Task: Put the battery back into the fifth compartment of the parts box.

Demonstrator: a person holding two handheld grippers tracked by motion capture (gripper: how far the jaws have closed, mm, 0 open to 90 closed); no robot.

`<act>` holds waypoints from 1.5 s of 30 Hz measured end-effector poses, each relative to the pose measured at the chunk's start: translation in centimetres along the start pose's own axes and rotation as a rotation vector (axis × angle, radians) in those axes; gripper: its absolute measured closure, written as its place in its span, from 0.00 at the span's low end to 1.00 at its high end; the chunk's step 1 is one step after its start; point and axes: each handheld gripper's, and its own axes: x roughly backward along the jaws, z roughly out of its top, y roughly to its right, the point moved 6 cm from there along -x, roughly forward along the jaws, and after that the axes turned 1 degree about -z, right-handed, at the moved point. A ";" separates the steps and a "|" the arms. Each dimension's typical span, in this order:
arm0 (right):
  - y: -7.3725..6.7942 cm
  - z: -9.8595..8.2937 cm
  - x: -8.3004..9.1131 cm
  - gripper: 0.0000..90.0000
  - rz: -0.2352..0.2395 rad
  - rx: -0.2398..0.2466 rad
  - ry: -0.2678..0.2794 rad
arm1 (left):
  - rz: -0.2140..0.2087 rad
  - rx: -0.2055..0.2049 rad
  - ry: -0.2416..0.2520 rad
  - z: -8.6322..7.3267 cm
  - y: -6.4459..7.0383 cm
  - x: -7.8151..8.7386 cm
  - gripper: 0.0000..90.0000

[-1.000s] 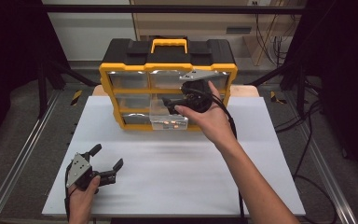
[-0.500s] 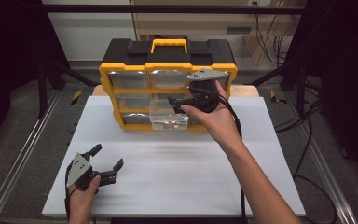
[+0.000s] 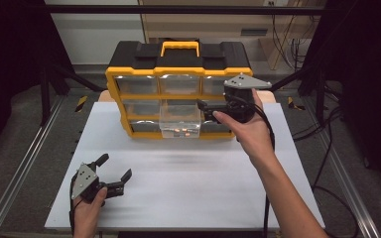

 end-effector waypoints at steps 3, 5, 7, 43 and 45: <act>0.5 -0.1 0.9 0.04 -0.002 -0.007 0.032 | 0.002 0.004 0.001 0.0 0.0 0.1 0.02; 0.9 -0.2 1.4 0.04 -0.004 -0.007 0.045 | 0.002 0.005 0.001 0.0 -0.1 0.1 0.02; 1.4 -0.2 1.8 0.04 -0.012 -0.013 0.059 | 0.002 0.005 0.000 0.0 -0.1 0.2 0.02; 7.2 -8.7 9.5 0.05 -0.123 -0.081 0.151 | -0.012 0.024 -0.019 0.3 -0.3 1.8 0.02; 7.3 -9.5 9.7 0.05 -0.130 -0.076 0.149 | -0.019 0.022 -0.019 0.3 -0.2 1.9 0.02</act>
